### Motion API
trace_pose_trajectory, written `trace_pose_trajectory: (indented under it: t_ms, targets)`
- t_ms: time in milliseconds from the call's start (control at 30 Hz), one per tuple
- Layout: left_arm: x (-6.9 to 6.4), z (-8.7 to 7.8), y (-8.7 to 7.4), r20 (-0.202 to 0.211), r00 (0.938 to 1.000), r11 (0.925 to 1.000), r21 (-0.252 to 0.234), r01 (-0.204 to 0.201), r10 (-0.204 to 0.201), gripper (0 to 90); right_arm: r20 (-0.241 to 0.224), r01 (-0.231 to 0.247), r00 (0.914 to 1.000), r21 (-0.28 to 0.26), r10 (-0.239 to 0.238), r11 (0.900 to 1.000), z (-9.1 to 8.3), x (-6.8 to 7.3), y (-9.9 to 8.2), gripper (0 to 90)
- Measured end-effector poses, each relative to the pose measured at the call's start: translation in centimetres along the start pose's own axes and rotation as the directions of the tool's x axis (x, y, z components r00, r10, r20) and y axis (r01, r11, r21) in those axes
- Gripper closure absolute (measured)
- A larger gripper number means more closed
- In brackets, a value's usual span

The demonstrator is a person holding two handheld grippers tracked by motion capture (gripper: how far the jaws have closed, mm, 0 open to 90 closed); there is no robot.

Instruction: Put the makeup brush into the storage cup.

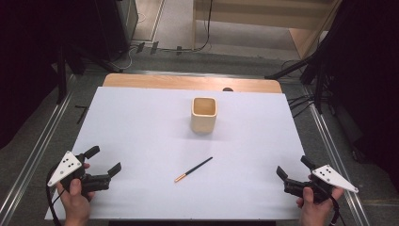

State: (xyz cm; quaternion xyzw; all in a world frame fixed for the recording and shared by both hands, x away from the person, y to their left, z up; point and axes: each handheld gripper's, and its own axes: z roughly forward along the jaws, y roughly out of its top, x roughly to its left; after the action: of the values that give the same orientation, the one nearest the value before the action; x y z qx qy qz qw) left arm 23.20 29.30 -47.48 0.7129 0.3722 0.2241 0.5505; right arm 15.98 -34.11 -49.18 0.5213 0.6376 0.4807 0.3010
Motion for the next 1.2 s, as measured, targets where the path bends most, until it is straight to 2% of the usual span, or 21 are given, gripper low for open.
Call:
trace_pose_trajectory:
  t_ms: [233, 533, 700, 767, 900, 933, 1133, 1200]
  targets:
    - [-0.7, 0.4, 0.3, 0.015, 0.9998, 0.9999, 0.003, -0.013, 0.012, 0.0, -0.006, -0.001, 1.0000, 0.006, 0.001, 1.0000, 0.0, -0.1, 0.0, 0.0]
    - [-1.7, 1.3, 0.7, 0.049, 0.9986, 0.9998, 0.010, -0.019, 0.018, 0.0, -0.017, 0.009, 0.9998, 0.016, -0.009, 0.9998, 0.2, 0.3, 0.0, 0.0]
    - [-2.2, 2.3, 1.2, 0.069, 0.9974, 0.9991, 0.035, -0.025, 0.022, 0.0, -0.019, 0.009, 0.9998, 0.020, -0.009, 0.9998, 0.2, 0.3, 0.0, 0.0]
    - [-2.7, 3.0, 1.5, 0.074, 0.9969, 0.9977, 0.061, -0.030, 0.025, 0.0, -0.019, 0.006, 0.9998, 0.018, -0.006, 0.9998, 0.2, 0.3, 0.0, 0.0]
    - [-3.4, 4.0, 1.8, 0.103, 0.9944, 0.9960, 0.082, -0.035, 0.027, 0.0, -0.015, 0.009, 0.9998, 0.019, -0.009, 0.9998, 0.2, 0.2, 0.0, 0.0]
    - [-3.9, 4.5, 1.9, 0.117, 0.9927, 0.9947, 0.095, -0.040, 0.028, 0.0, -0.017, 0.004, 0.9998, 0.023, -0.003, 0.9997, 0.3, 0.2, 0.0, 0.0]
    - [-5.0, 6.0, 2.5, 0.142, 0.9892, 0.9904, 0.128, -0.052, 0.034, 0.0, -0.021, 0.016, 0.9997, 0.025, -0.015, 0.9996, 0.3, 0.4, 0.1, 0.0]
    - [-5.5, 6.8, 2.8, 0.174, 0.9843, 0.9870, 0.150, -0.056, 0.029, 0.0, -0.022, 0.012, 0.9997, 0.028, -0.011, 0.9995, 0.3, 0.5, 0.0, 0.0]
